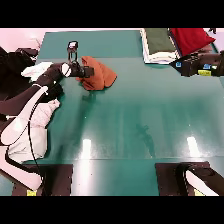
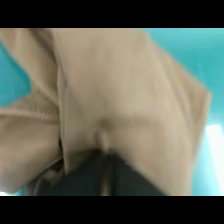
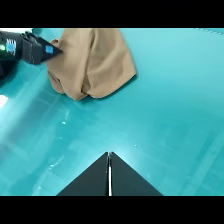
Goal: Fold the shirts.
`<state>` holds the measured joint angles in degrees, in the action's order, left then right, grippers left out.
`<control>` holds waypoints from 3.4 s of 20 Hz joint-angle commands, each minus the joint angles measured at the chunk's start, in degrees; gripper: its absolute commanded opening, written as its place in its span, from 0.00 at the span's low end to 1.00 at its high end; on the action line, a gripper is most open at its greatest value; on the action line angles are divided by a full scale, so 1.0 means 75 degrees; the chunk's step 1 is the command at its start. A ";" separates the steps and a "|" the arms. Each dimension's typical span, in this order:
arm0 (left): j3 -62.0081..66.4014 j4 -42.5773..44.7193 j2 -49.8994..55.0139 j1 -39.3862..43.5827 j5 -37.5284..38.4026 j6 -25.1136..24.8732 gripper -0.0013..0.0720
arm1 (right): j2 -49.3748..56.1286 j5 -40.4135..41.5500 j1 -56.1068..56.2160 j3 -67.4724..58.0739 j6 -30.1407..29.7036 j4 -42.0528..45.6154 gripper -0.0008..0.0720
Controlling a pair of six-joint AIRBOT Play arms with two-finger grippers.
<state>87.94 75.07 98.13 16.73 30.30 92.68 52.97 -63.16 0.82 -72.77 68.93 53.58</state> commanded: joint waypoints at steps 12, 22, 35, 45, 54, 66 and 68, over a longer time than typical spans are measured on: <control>0.3923 0.0332 -0.2664 0.0251 0.3372 -0.1367 0.04 | 0.0003 -0.0003 0.0006 -0.1448 0.0006 0.0020 0.04; 0.1929 0.0251 -0.3066 0.3471 0.3401 -0.2241 0.69 | 0.0003 0.0443 -0.0003 -0.2862 0.0009 0.0329 0.04; -0.1201 -0.0495 -0.1851 -0.0921 0.3503 -0.0758 0.78 | 0.0003 -0.0032 0.0006 -0.2049 0.0160 0.0396 0.04; -0.1495 -0.2034 0.0009 -0.0895 0.3022 -0.1090 0.78 | 0.0003 0.0023 0.0006 -0.1279 0.0163 0.0396 0.04; -0.0408 -0.2087 -0.0460 -0.0857 0.3284 -0.1440 0.05 | -0.0099 -0.1440 -0.0469 -0.0525 0.0714 0.1017 0.04; 0.0335 -0.2014 -0.1037 -0.0857 0.3375 -0.1760 0.05 | 0.1154 0.1836 0.0679 0.5266 0.0918 -0.0912 0.71; 0.0338 -0.2011 -0.1046 -0.0857 0.3491 -0.1763 0.05 | 0.1705 0.2212 0.1119 0.4817 0.0877 -0.0962 0.50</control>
<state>90.32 59.92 90.43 10.31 55.59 79.59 60.69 -53.82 4.75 -36.45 76.31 50.06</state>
